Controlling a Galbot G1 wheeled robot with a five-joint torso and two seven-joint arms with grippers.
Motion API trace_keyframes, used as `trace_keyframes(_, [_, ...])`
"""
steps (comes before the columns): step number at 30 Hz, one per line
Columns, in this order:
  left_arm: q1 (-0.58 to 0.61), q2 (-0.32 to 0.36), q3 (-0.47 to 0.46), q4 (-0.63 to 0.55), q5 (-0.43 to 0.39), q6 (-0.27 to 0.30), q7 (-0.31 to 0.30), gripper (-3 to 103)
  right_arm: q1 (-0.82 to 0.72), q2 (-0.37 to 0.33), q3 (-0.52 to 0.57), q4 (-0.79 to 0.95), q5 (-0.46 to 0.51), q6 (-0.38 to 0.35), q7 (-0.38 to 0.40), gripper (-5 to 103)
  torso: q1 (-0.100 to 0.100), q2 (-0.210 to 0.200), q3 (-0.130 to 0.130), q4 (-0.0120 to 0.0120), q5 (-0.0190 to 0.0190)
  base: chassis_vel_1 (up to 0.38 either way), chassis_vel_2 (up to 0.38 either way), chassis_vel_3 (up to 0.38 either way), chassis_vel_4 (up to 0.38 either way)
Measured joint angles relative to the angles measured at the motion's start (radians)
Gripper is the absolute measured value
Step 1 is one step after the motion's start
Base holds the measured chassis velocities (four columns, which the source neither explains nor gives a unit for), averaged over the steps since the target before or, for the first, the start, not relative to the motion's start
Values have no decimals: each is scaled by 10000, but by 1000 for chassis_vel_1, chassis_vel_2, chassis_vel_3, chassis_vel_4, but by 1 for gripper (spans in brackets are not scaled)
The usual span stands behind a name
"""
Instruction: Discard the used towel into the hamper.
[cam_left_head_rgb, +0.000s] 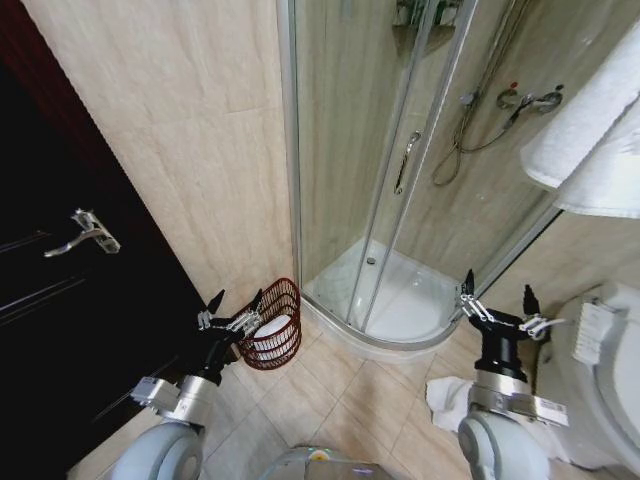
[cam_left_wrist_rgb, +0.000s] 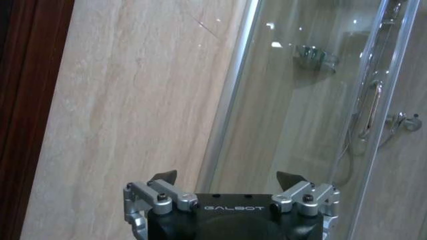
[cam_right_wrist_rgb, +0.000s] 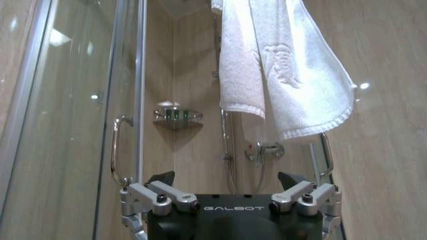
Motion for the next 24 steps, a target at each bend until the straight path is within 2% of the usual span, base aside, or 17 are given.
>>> trace_keyframes(13, [109, -57, -31, 25, 292, -11, 13, 100, -133, 7, 39, 233, 144, 18, -27, 100, 0, -2, 0, 0, 1, 0, 0, 0, 0])
trace_keyframes(24, [107, -55, -32, 35, 297, -11, 23, 100, -221, -296, 738, 858, 899, -51, -136, 100, 0, -1, 0, 1, 1, 0, 0, 0, 0])
